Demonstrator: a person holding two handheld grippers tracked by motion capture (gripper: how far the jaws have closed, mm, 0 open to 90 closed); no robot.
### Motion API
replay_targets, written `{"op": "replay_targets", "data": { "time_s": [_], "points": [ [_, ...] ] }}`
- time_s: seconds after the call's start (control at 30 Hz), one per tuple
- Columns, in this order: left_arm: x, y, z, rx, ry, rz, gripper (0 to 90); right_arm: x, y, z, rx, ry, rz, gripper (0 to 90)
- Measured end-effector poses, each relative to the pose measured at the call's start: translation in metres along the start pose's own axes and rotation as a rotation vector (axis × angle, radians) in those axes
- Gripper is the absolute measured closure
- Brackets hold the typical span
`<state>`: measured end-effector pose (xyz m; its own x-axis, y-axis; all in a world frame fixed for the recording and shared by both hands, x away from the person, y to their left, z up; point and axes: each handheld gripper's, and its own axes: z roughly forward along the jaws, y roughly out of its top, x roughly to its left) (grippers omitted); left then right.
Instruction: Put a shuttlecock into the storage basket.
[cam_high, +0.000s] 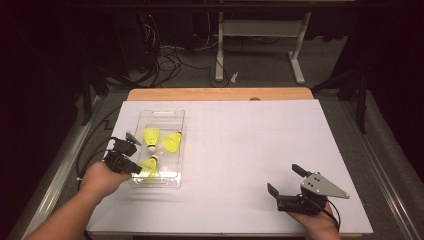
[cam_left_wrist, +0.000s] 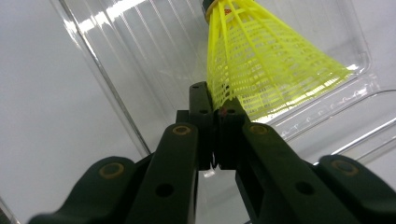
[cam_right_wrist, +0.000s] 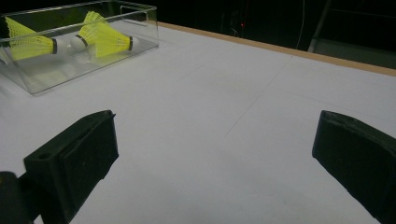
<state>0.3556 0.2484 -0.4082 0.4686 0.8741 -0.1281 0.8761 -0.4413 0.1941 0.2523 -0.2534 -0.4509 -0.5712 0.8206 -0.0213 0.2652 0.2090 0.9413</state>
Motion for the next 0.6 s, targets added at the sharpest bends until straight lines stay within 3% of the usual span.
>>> {"op": "replay_targets", "data": {
  "time_s": [0.3, 0.6],
  "points": [
    [0.0001, -0.0005, -0.0007, 0.001, -0.018, 0.004, 86.2, 0.0001, 0.0001, -0.0001, -0.003, 0.0, -0.002, 0.7],
    [-0.0018, 0.0006, -0.005, -0.012, -0.065, 0.001, 69.1, 0.0009, 0.0002, -0.0001, -0.002, -0.001, -0.004, 0.7]
  ]
}}
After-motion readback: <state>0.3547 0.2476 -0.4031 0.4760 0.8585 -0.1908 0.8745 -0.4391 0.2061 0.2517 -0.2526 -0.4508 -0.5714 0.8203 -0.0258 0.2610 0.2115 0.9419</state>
